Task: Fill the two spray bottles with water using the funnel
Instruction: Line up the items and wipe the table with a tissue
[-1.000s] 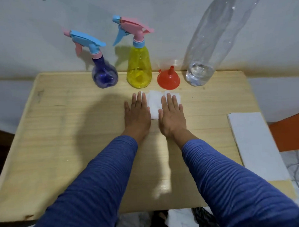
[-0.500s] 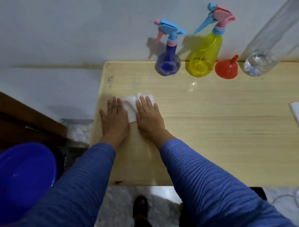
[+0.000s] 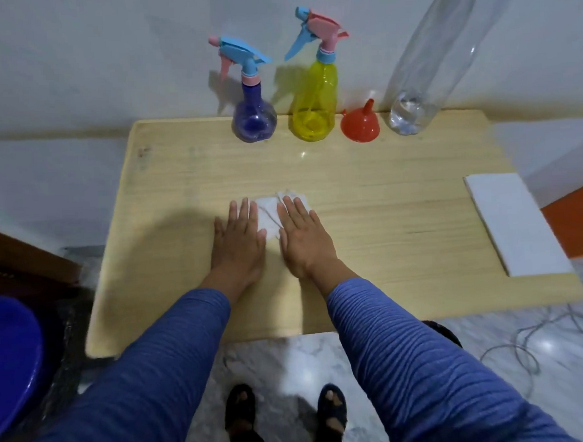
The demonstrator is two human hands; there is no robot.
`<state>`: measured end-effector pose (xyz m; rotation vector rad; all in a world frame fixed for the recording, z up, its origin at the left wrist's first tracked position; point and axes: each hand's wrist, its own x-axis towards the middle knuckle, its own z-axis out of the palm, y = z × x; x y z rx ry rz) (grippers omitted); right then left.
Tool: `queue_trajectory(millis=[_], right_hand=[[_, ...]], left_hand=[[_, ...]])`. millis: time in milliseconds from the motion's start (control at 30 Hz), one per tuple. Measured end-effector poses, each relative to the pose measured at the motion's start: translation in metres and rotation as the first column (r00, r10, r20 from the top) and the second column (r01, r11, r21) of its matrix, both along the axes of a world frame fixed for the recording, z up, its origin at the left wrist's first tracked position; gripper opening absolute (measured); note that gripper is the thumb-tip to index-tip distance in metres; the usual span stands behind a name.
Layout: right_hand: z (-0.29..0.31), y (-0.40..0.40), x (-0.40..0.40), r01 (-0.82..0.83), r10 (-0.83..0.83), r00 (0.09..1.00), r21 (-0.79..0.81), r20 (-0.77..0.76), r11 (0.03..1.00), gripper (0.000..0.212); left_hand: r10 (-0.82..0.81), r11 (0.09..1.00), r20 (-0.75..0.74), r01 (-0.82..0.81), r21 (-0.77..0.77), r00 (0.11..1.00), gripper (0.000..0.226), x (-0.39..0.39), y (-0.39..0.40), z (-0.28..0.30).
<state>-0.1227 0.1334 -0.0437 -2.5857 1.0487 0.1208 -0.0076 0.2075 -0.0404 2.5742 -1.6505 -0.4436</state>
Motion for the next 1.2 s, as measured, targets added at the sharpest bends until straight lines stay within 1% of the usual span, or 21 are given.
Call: queue_trajectory(millis=[133,233,333,400,533,633,733,833,967,1100,1200], right_hand=[[0.003,-0.038,-0.084,0.105,-0.105,0.994,-0.006,-0.018,0.994,0.053],[0.006,-0.064,-0.146,0.182,-0.183,0.982,-0.016,-0.05,0.983,0.053],[0.009,-0.08,-0.2,0.257,-0.258,0.962,-0.022,-0.088,0.966,0.053],[0.008,-0.083,-0.227,0.296,-0.297,0.949,-0.024,-0.103,0.955,0.053],[0.006,-0.077,-0.246,0.365,-0.364,0.926,-0.005,-0.099,0.931,0.053],[0.004,-0.066,-0.239,0.411,-0.408,0.908,0.017,-0.093,0.912,0.053],[0.005,-0.051,-0.222,0.394,-0.39,0.916,0.029,-0.093,0.919,0.053],[0.009,-0.031,-0.191,0.33,-0.325,0.942,0.044,-0.087,0.943,0.053],[0.009,0.012,-0.124,0.217,-0.215,0.976,0.067,-0.038,0.974,0.053],[0.005,0.066,-0.05,0.11,-0.114,0.993,0.09,0.037,0.99,0.053],[0.004,0.109,-0.004,0.018,-0.022,0.999,0.086,0.047,0.996,0.053]], left_hand=[[-0.096,0.995,-0.012,0.096,-0.037,0.995,0.056,-0.079,-0.047,-0.004],[-0.168,0.982,-0.038,0.164,-0.093,0.985,0.066,-0.139,-0.077,-0.006],[-0.221,0.974,-0.034,0.219,-0.055,0.975,0.056,-0.193,-0.103,-0.007],[-0.254,0.967,-0.035,0.253,-0.031,0.966,0.056,-0.221,-0.114,-0.005],[-0.296,0.955,-0.001,0.296,0.018,0.955,0.055,-0.245,-0.118,-0.004],[-0.29,0.956,0.018,0.289,0.037,0.957,0.055,-0.239,-0.11,-0.002],[-0.252,0.967,0.025,0.251,0.04,0.967,0.055,-0.222,-0.093,-0.002],[-0.2,0.979,0.03,0.199,0.033,0.979,0.056,-0.192,-0.068,-0.002],[-0.109,0.994,0.052,0.108,0.017,0.993,0.056,-0.129,-0.017,-0.003],[0.005,0.997,0.136,-0.015,0.075,0.991,0.056,-0.059,0.05,-0.001],[0.075,0.986,0.182,-0.1,0.131,0.98,0.056,-0.014,0.099,-0.002]])
